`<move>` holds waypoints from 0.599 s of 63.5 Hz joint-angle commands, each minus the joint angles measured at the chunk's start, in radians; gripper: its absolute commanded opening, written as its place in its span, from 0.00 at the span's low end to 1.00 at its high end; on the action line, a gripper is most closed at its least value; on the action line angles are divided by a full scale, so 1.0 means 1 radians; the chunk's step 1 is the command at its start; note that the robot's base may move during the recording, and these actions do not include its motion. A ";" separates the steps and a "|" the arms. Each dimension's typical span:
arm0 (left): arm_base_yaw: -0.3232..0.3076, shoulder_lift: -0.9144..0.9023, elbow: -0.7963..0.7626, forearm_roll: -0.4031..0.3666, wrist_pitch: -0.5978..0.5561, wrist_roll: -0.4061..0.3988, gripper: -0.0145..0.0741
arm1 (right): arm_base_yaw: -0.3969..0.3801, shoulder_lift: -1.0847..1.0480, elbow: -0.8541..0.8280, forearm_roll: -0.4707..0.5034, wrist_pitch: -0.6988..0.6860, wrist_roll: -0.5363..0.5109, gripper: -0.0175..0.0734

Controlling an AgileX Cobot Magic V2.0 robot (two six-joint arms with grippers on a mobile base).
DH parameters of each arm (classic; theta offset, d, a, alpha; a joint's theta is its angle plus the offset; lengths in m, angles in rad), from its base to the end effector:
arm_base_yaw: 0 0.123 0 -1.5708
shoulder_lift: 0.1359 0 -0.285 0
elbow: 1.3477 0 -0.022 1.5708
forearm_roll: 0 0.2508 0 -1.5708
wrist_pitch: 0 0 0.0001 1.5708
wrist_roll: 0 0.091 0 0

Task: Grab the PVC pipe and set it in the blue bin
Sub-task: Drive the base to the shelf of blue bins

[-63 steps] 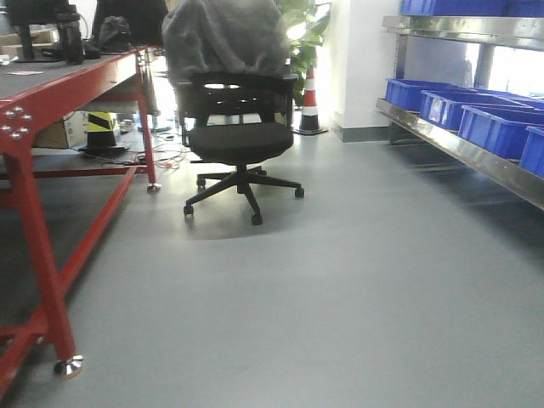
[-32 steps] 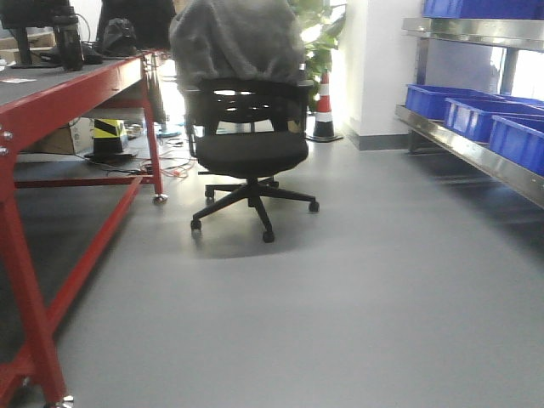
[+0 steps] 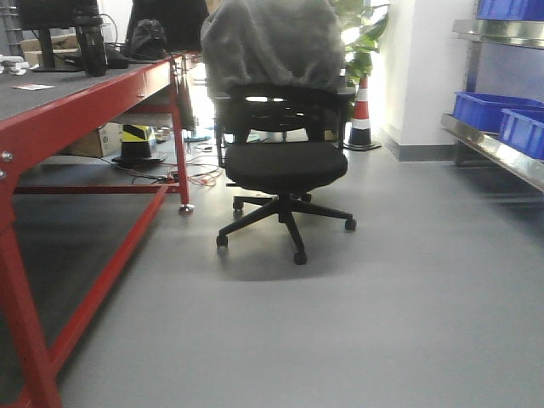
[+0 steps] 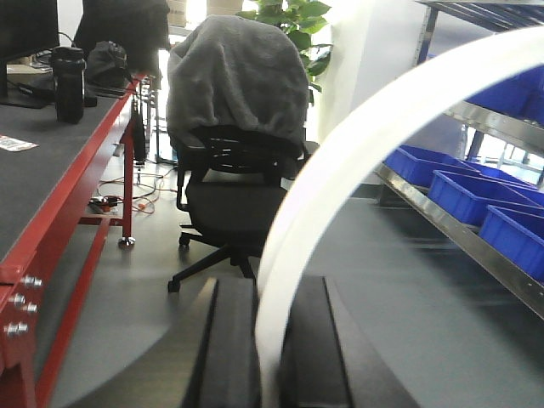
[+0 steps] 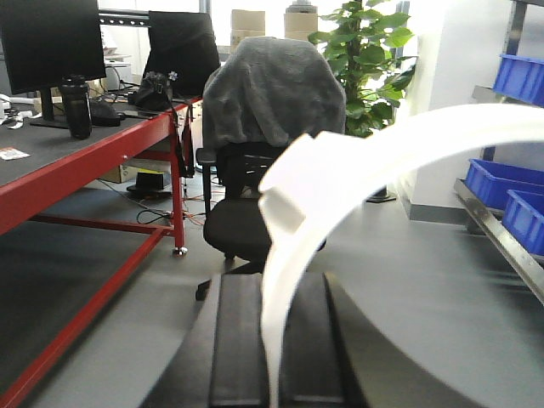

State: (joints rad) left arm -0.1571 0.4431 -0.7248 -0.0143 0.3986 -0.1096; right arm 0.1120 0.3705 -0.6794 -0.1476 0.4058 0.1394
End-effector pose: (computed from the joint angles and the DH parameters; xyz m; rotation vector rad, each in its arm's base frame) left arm 0.0774 -0.0128 0.3871 0.0319 1.6046 -0.2217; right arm 0.0647 0.0019 0.3777 -0.0399 1.5762 0.0448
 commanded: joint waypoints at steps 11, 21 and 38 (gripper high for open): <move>-0.006 -0.007 0.001 0.000 -0.025 -0.007 0.04 | 0.002 -0.006 0.001 -0.010 -0.029 -0.009 0.01; -0.006 -0.007 0.001 0.000 -0.027 -0.007 0.04 | 0.002 -0.006 0.001 -0.010 -0.031 -0.009 0.01; -0.006 -0.007 0.001 0.000 -0.027 -0.007 0.04 | 0.002 -0.006 0.001 -0.010 -0.031 -0.009 0.01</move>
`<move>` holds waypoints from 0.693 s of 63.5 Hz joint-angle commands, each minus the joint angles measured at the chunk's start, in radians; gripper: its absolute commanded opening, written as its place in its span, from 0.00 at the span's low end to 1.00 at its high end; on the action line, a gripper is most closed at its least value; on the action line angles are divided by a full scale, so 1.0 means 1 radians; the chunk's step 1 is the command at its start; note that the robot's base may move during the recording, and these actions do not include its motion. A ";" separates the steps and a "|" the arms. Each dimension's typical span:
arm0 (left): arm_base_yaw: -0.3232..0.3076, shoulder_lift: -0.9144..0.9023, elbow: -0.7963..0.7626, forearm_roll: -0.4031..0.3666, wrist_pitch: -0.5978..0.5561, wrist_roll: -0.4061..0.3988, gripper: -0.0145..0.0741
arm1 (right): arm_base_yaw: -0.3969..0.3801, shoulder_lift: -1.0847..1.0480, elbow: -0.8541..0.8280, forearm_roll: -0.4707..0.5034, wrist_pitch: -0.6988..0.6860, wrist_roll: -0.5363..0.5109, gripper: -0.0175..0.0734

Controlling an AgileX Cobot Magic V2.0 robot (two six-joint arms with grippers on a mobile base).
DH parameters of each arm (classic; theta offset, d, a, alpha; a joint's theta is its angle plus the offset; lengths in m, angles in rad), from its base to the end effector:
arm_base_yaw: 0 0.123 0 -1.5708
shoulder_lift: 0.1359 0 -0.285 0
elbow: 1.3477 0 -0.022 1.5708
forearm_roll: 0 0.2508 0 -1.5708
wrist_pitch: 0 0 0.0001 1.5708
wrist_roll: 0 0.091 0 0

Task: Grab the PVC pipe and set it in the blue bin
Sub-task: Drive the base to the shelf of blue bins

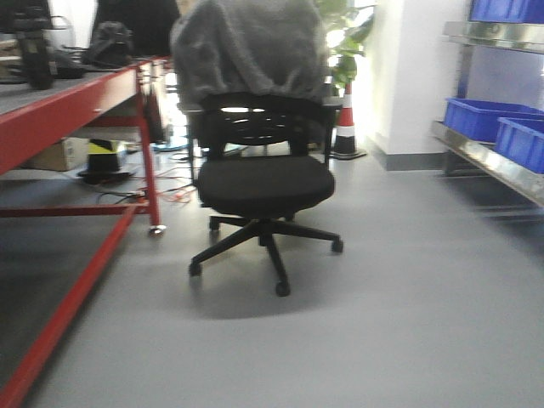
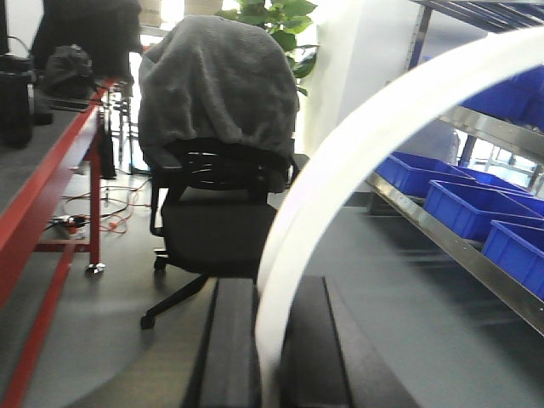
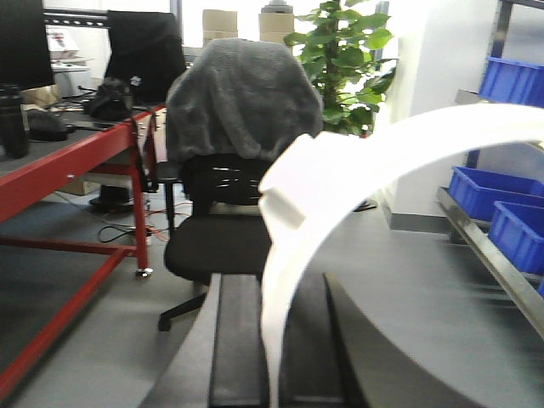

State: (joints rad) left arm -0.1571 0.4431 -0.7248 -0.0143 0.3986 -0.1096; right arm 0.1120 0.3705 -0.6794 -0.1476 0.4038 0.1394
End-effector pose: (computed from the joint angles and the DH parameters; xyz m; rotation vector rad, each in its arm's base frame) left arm 0.0774 -0.0128 0.3871 0.0319 1.6046 -0.2217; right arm 0.0647 0.0020 0.3779 -0.0401 1.5742 0.0451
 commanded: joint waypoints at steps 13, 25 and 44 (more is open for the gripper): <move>-0.006 -0.007 0.001 0.000 -0.027 -0.007 0.04 | 0.002 -0.006 0.001 -0.010 -0.029 -0.009 0.01; -0.006 -0.007 0.001 0.000 -0.027 -0.007 0.04 | 0.002 -0.006 0.001 -0.010 -0.029 -0.009 0.01; -0.006 -0.007 0.001 0.000 -0.029 -0.007 0.04 | 0.002 -0.006 0.001 -0.010 -0.031 -0.009 0.01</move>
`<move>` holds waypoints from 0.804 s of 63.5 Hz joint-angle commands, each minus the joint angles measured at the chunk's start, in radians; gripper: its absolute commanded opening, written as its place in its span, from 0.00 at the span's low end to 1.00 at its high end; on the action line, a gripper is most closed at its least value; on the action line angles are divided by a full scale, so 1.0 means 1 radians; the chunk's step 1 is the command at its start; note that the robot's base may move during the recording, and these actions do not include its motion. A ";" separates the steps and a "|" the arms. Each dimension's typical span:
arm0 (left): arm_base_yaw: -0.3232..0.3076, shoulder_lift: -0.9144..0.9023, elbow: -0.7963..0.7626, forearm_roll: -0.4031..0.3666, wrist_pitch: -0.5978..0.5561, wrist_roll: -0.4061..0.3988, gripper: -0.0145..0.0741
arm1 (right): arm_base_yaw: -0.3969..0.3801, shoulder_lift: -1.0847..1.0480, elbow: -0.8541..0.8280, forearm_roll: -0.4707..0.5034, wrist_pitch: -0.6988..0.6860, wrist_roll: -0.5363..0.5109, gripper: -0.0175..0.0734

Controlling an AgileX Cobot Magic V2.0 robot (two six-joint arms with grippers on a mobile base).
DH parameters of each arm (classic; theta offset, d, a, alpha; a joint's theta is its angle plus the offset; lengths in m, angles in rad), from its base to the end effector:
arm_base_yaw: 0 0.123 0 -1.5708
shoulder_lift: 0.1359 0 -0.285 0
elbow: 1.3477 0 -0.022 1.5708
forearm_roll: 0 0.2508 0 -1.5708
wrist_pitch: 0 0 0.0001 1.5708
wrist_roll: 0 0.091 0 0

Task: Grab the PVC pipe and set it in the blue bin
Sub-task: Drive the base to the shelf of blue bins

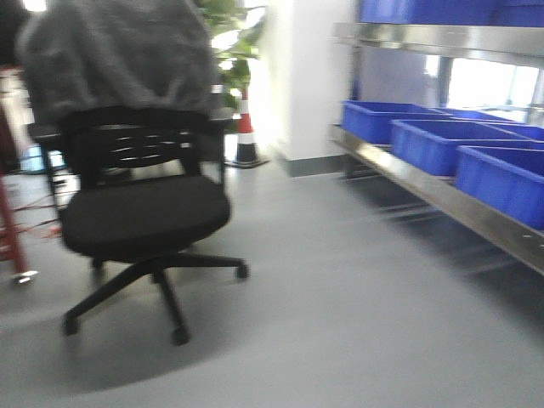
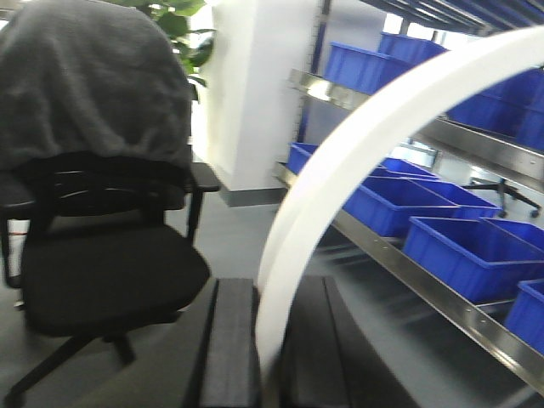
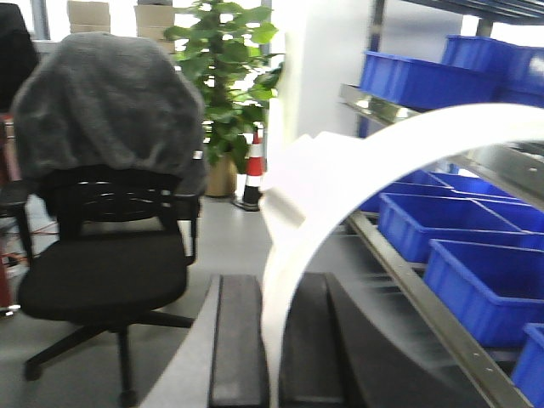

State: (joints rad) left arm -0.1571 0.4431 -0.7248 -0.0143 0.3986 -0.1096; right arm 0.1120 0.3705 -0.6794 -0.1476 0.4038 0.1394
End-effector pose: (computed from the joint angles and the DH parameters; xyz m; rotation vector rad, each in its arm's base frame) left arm 0.0774 -0.0128 0.3871 0.0319 1.6046 -0.2217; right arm 0.0647 0.0020 0.3779 -0.0401 1.5742 0.0451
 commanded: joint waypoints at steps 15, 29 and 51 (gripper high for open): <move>-0.006 -0.007 0.001 0.000 -0.029 -0.007 0.04 | 0.002 -0.006 0.001 -0.010 -0.031 -0.009 0.01; -0.006 -0.007 0.001 0.000 -0.029 -0.007 0.04 | 0.002 -0.006 0.001 -0.010 -0.031 -0.009 0.01; -0.006 -0.007 0.001 0.000 -0.029 -0.007 0.04 | 0.002 -0.006 0.001 -0.010 -0.031 -0.009 0.01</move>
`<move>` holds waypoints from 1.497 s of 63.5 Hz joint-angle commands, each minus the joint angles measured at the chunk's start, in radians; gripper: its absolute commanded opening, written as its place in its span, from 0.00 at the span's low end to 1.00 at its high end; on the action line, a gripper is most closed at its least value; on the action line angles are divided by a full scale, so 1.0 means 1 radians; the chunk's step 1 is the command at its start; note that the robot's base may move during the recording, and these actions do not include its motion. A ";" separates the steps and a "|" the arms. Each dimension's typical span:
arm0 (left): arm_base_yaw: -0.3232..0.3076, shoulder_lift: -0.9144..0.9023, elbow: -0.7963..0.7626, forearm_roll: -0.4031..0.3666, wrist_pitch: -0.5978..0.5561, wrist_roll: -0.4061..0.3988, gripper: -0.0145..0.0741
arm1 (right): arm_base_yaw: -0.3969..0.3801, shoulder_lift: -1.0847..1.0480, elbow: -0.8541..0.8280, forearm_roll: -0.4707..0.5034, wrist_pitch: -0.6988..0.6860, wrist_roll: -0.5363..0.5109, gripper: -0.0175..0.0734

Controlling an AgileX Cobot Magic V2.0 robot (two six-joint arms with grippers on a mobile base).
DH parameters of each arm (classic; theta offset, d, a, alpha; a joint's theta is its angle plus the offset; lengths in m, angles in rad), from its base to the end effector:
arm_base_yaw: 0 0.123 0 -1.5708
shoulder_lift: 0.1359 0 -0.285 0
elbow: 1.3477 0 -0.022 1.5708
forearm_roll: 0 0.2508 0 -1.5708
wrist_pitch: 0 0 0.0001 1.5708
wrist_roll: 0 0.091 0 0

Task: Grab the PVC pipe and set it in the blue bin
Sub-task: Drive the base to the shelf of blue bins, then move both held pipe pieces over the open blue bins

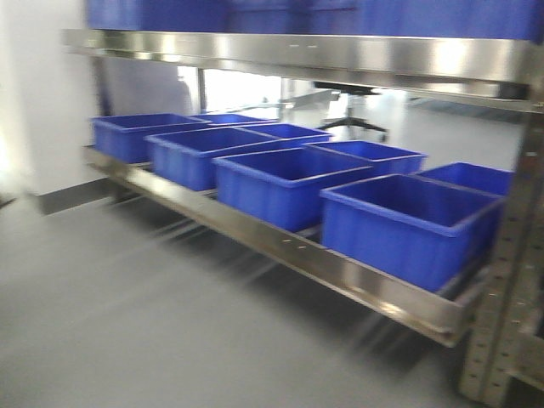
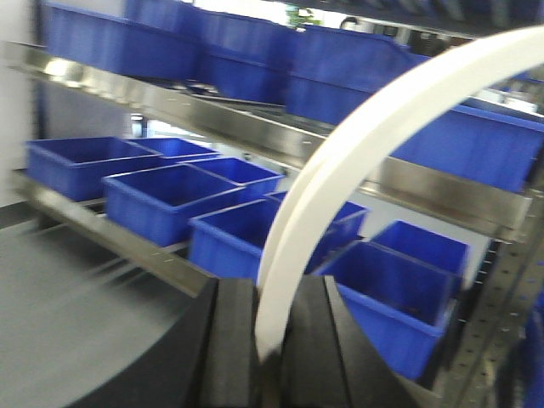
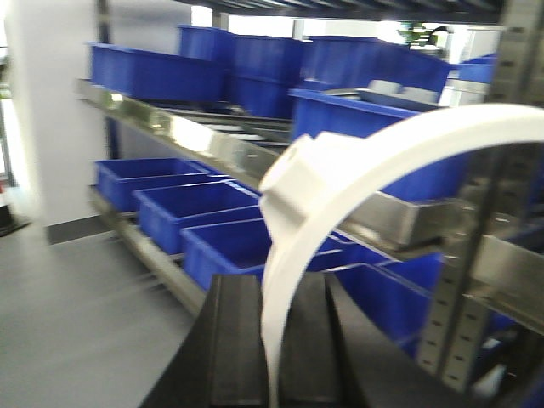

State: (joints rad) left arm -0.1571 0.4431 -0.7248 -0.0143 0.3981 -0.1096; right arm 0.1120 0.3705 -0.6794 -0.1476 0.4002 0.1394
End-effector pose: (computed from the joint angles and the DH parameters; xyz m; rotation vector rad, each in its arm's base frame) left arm 0.0774 -0.0128 0.3871 0.0318 1.6041 -0.2218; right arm 0.0647 0.0020 0.3782 -0.0404 1.5707 0.0455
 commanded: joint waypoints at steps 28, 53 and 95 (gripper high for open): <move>-0.006 -0.007 0.001 0.000 -0.029 -0.007 0.04 | 0.002 -0.006 0.001 -0.010 -0.027 -0.009 0.01; -0.006 -0.007 0.001 0.000 -0.029 -0.007 0.04 | 0.002 -0.006 0.001 -0.010 -0.027 -0.009 0.01; -0.006 -0.007 0.001 0.000 -0.029 -0.007 0.04 | 0.002 -0.006 0.001 -0.010 -0.027 -0.009 0.01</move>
State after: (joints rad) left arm -0.1571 0.4431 -0.7248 -0.0143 0.3981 -0.1096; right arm 0.1120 0.3705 -0.6794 -0.1476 0.3982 0.1394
